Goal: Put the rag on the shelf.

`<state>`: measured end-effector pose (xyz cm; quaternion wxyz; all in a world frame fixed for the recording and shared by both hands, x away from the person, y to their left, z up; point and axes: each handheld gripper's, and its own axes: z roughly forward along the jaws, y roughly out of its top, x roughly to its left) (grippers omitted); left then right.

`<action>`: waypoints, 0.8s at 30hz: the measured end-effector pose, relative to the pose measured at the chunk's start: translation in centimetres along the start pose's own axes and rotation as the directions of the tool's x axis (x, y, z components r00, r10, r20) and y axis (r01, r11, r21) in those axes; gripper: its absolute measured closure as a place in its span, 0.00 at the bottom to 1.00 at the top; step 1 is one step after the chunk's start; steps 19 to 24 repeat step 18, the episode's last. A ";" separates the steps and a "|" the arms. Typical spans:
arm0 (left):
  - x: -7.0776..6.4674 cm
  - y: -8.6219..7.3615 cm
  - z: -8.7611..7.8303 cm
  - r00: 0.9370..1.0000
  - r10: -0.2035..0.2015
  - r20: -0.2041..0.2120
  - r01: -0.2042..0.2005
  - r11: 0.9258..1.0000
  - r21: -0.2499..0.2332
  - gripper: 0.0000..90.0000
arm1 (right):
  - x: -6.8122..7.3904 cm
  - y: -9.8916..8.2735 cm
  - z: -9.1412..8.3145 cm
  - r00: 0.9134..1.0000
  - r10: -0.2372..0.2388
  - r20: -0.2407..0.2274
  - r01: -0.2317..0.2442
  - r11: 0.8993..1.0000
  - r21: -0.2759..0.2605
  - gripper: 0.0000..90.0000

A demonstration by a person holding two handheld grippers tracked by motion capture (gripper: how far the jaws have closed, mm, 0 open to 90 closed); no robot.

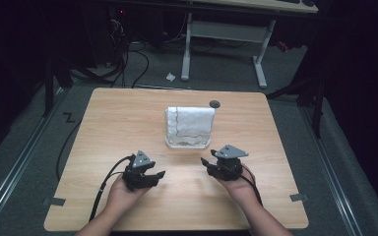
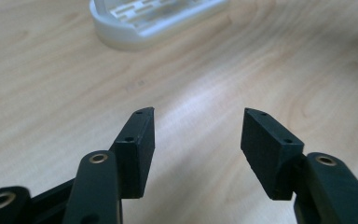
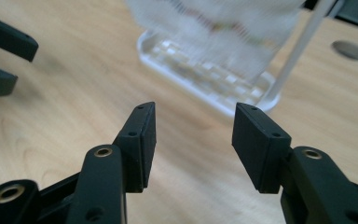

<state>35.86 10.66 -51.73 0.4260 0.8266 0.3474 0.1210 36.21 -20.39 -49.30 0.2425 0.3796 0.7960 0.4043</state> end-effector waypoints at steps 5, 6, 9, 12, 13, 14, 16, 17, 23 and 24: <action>-0.9 -3.5 -1.3 0.999 -0.047 0.019 0.046 0.999 0.014 0.53 | 2.4 -3.4 -0.4 0.999 0.030 -0.015 -0.029 0.999 0.026 0.53; -0.9 -3.4 -1.5 0.998 -0.056 0.037 0.055 0.998 0.031 0.49 | 2.9 -4.8 -0.8 0.999 0.043 -0.016 -0.043 0.999 0.008 0.59; -0.7 -3.4 -2.1 0.997 -0.058 0.051 0.059 0.998 -0.019 0.47 | 3.4 -5.2 -2.0 0.999 -0.047 0.017 0.046 0.999 0.022 0.54; -0.4 -3.1 -1.7 0.996 -0.073 0.058 0.075 0.997 -0.031 0.47 | 2.6 -5.3 -1.8 1.000 0.028 -0.010 -0.028 0.999 0.027 0.53; -0.5 -3.1 -1.6 0.996 -0.067 0.051 0.068 0.997 -0.027 0.47 | 2.4 -5.3 -1.6 0.999 0.049 -0.009 -0.049 0.999 0.024 0.53; -0.5 -3.1 -1.5 0.996 -0.072 0.054 0.073 0.997 -0.029 0.46 | 2.2 -5.3 -1.5 0.999 0.039 0.001 -0.039 0.999 0.025 0.53; -0.5 -3.4 -1.4 0.992 -0.095 0.079 0.097 0.995 -0.023 0.46 | 2.0 -5.4 -1.6 0.999 0.038 0.006 -0.038 0.999 0.019 0.52; -0.5 -3.5 -1.3 0.993 -0.091 0.073 0.093 0.996 -0.014 0.46 | 1.7 -5.6 -1.8 0.998 0.055 -0.003 -0.055 0.998 0.018 0.52; -0.5 -3.5 -1.2 0.994 -0.087 0.068 0.088 0.996 -0.010 0.46 | 1.7 -5.6 -1.8 0.998 0.055 -0.003 -0.055 0.998 0.018 0.52; -0.5 -3.5 -1.2 0.994 -0.087 0.068 0.088 0.996 -0.010 0.46 | 1.7 -5.6 -1.8 0.998 0.055 -0.003 -0.055 0.998 0.018 0.52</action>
